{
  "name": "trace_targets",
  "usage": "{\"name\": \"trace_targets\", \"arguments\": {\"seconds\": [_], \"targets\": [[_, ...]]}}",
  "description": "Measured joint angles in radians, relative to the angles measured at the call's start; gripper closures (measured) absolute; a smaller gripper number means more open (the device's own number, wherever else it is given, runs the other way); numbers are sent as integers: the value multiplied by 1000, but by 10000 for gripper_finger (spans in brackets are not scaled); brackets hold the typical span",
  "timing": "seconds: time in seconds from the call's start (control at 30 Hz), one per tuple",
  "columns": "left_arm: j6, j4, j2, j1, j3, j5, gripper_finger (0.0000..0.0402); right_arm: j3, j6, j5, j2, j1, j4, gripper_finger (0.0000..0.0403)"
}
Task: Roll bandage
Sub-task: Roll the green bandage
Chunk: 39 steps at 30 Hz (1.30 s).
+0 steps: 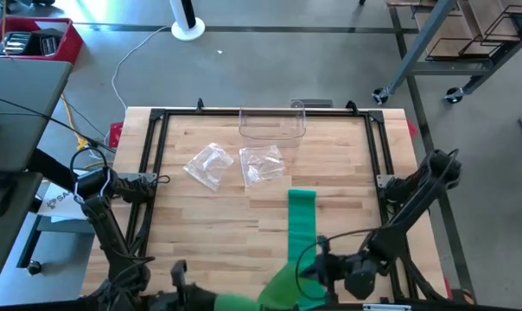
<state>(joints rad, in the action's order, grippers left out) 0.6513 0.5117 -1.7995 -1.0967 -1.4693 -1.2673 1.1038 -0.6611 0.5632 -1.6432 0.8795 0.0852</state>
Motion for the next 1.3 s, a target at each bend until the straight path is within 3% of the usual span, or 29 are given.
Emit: {"name": "trace_targets", "arguments": {"seconds": [0.17,0.23,0.37,0.5,0.67,0.9,1.17,1.3], "targets": [[57,-37,0,13,0,-236,401,0,-5,-28,-91,19,-130,403],[39,-82,0,23,0,-277,401,0,-23,-48,-113,30,-160,403],[12,-116,0,39,0,-269,401,0,-65,-56,-152,40,-162,403],[-31,-112,0,43,0,-161,401,0,-63,9,-176,24,-143,399],[-14,-31,0,35,-1,-125,401,0,-47,94,-166,-58,-149,354],[10,19,5,4,-16,-123,401,0,-123,-178,-166,-174,-82,254],[-64,16,3,-3,-16,-134,401,21,-119,-51,-165,-118,-44,238],[-19,6,3,13,-16,-270,401,85,-79,12,-163,-79,24,238]]}}
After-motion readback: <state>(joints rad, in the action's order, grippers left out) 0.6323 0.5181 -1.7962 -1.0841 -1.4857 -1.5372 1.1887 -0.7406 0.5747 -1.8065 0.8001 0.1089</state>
